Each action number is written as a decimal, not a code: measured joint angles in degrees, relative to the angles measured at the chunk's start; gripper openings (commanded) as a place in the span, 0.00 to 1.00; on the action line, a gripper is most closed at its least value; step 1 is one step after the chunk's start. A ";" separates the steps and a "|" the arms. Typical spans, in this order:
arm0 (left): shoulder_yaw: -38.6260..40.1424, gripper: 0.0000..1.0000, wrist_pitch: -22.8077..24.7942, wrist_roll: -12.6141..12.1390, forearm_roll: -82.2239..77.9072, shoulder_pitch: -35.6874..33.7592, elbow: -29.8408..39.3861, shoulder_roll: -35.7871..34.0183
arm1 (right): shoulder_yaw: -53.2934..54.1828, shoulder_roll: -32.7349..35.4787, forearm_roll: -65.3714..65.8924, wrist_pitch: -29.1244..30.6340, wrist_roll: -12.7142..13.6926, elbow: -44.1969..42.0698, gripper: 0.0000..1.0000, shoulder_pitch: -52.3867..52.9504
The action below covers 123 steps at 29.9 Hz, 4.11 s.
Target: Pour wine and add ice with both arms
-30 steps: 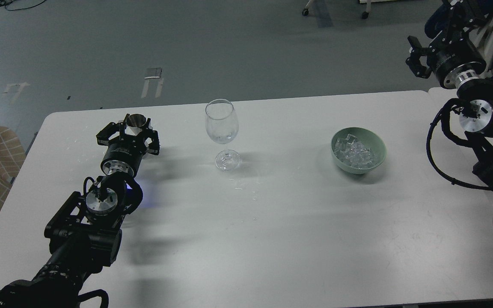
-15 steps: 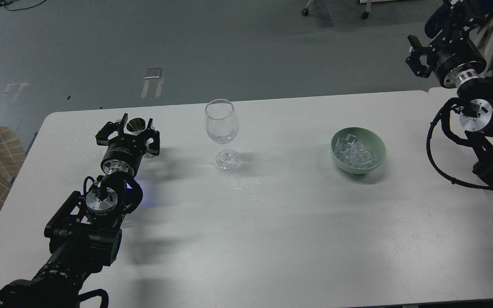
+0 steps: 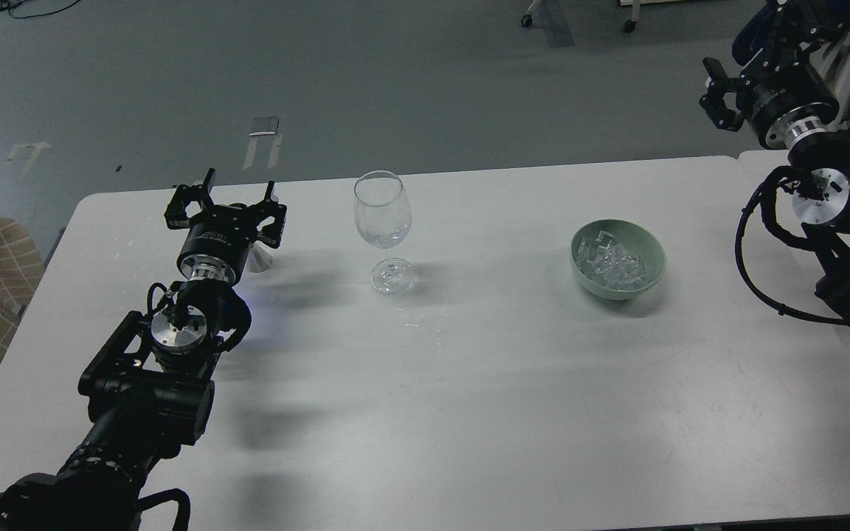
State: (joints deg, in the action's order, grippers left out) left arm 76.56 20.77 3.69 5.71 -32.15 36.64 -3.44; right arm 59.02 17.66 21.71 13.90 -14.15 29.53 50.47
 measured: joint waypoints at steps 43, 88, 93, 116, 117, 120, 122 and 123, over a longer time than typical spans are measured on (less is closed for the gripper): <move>-7.15 0.97 -6.98 -0.98 -9.48 -5.65 11.69 -12.53 | -25.96 22.05 47.39 0.35 -3.17 26.47 1.00 5.84; -7.22 0.97 -6.09 -0.17 -9.40 -2.95 11.61 -10.89 | -56.53 9.67 76.43 -20.23 -2.46 17.03 0.82 1.21; -7.22 0.97 -6.09 -0.17 -9.40 -2.93 11.61 -10.89 | -56.72 10.04 76.39 -20.23 -2.46 17.12 0.78 1.36; -7.22 0.97 -6.32 0.00 -9.48 -2.89 11.55 -10.90 | -56.86 11.08 76.38 -23.73 -2.73 17.00 0.61 -0.91; -7.22 0.97 -6.31 0.00 -9.48 -2.88 11.54 -10.90 | -56.86 11.08 76.38 -23.73 -2.73 16.93 0.60 -1.00; -7.22 0.97 -6.21 0.00 -9.49 -2.88 11.53 -10.90 | -56.83 11.08 76.38 -23.73 -2.72 16.72 0.58 -1.05; -7.22 0.97 -6.21 0.00 -9.49 -2.86 11.53 -10.87 | -56.77 11.08 76.38 -23.73 -2.67 16.64 0.56 -1.02; -7.22 0.97 -6.21 0.00 -9.49 -2.84 11.53 -10.83 | -56.76 11.08 76.38 -23.73 -2.66 16.60 0.54 -0.95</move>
State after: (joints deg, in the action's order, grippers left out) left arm 69.34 14.56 3.69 -3.78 -34.99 48.16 -14.27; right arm 2.26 28.74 98.08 -9.83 -16.81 46.14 49.52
